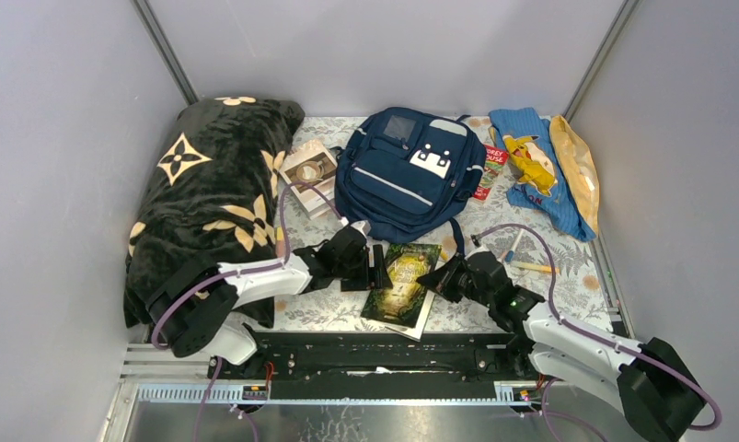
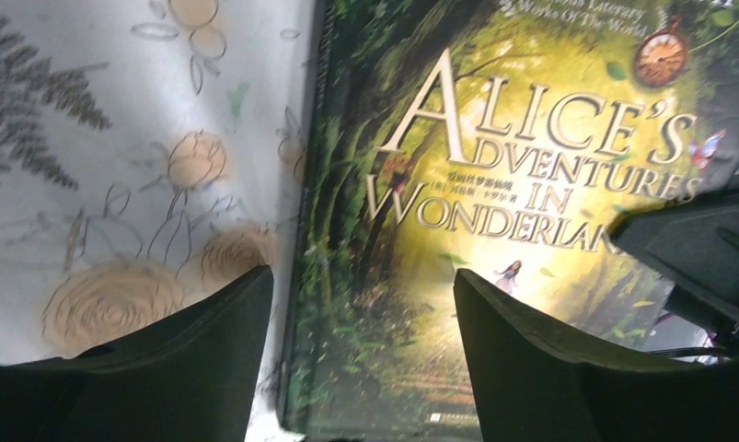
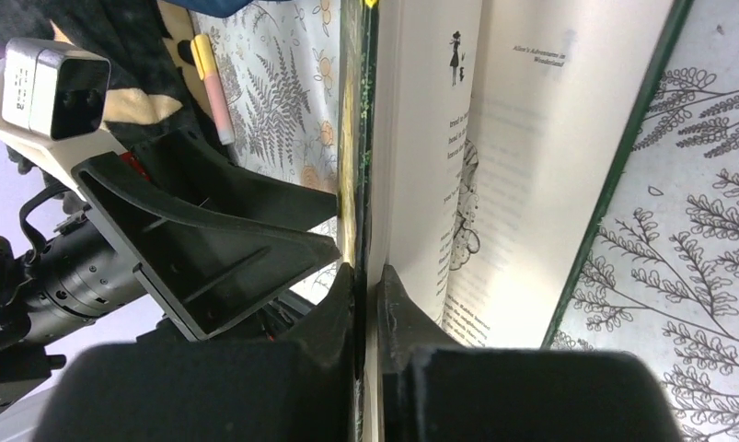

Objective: Pack the student bag
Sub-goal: Pick up the book from the center of the board.

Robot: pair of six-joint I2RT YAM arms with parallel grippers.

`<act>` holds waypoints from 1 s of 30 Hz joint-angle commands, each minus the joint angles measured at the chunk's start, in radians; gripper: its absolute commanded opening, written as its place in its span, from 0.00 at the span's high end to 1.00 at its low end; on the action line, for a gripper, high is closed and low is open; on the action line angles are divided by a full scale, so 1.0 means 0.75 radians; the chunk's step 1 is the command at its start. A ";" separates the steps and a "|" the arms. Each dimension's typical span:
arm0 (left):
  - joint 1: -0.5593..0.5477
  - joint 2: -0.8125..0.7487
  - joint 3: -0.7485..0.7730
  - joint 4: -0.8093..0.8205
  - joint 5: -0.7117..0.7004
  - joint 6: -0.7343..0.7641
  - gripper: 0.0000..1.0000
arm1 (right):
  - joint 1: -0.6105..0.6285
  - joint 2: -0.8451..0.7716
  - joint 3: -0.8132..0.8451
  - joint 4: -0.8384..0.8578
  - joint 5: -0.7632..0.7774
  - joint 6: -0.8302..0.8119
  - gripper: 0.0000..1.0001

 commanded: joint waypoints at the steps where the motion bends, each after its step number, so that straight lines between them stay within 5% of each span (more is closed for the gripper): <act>1: -0.018 -0.141 0.078 -0.262 -0.102 0.083 0.18 | 0.012 -0.106 0.081 -0.099 0.002 -0.077 1.00; 6: 0.041 -0.356 0.066 -0.403 -0.071 0.132 0.05 | 0.013 -0.243 0.137 -0.156 -0.095 -0.254 1.00; 14: 0.127 -0.595 -0.108 -0.199 0.366 0.183 0.01 | 0.011 -0.376 0.149 -0.018 -0.358 -0.344 1.00; 22: 0.168 -0.732 -0.192 -0.120 0.490 0.106 0.02 | 0.011 -0.363 -0.102 0.554 -0.448 -0.082 1.00; 25: 0.178 -0.757 -0.202 -0.065 0.545 0.058 0.08 | 0.012 -0.289 -0.147 0.687 -0.457 -0.039 1.00; 30: 0.185 -0.770 -0.258 0.093 0.568 -0.036 0.39 | 0.011 -0.170 -0.187 0.834 -0.460 0.016 1.00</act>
